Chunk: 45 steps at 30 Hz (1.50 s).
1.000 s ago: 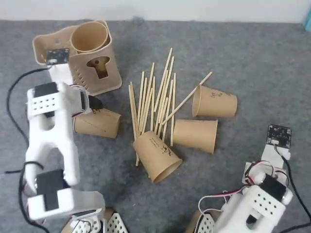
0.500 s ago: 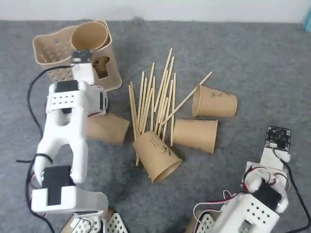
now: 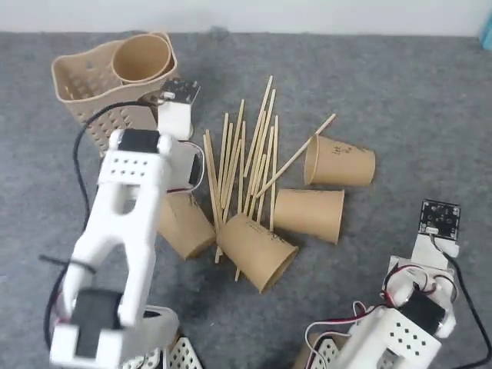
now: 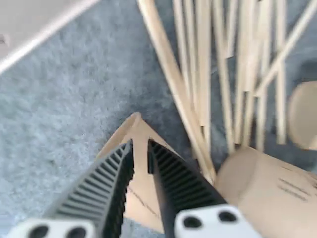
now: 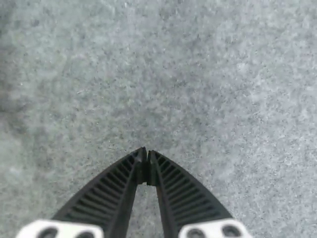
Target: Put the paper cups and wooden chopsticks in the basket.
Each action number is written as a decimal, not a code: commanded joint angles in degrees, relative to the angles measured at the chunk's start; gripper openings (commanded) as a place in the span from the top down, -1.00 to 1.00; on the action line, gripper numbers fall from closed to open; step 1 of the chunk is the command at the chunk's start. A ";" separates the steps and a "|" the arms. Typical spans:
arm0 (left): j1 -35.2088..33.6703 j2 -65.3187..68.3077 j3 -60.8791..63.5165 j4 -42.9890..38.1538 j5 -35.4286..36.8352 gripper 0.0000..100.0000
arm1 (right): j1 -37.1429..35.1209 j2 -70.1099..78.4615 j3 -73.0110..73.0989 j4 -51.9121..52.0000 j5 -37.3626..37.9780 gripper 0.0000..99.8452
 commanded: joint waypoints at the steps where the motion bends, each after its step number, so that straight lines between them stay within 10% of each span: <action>1: 2.02 -12.04 -0.66 3.34 -2.11 0.91 | 0.84 -0.75 -0.09 0.48 1.05 0.98; 11: -2.20 -27.43 -0.40 8.09 -17.14 0.91 | 0.84 -0.92 0.53 0.31 1.05 0.98; 30: -8.70 19.34 -12.18 3.60 -21.19 0.67 | 0.84 -0.92 0.62 0.48 1.05 0.98; 45: -7.91 14.33 -14.46 15.74 -21.63 0.67 | 0.57 -0.92 1.05 -0.04 2.90 0.98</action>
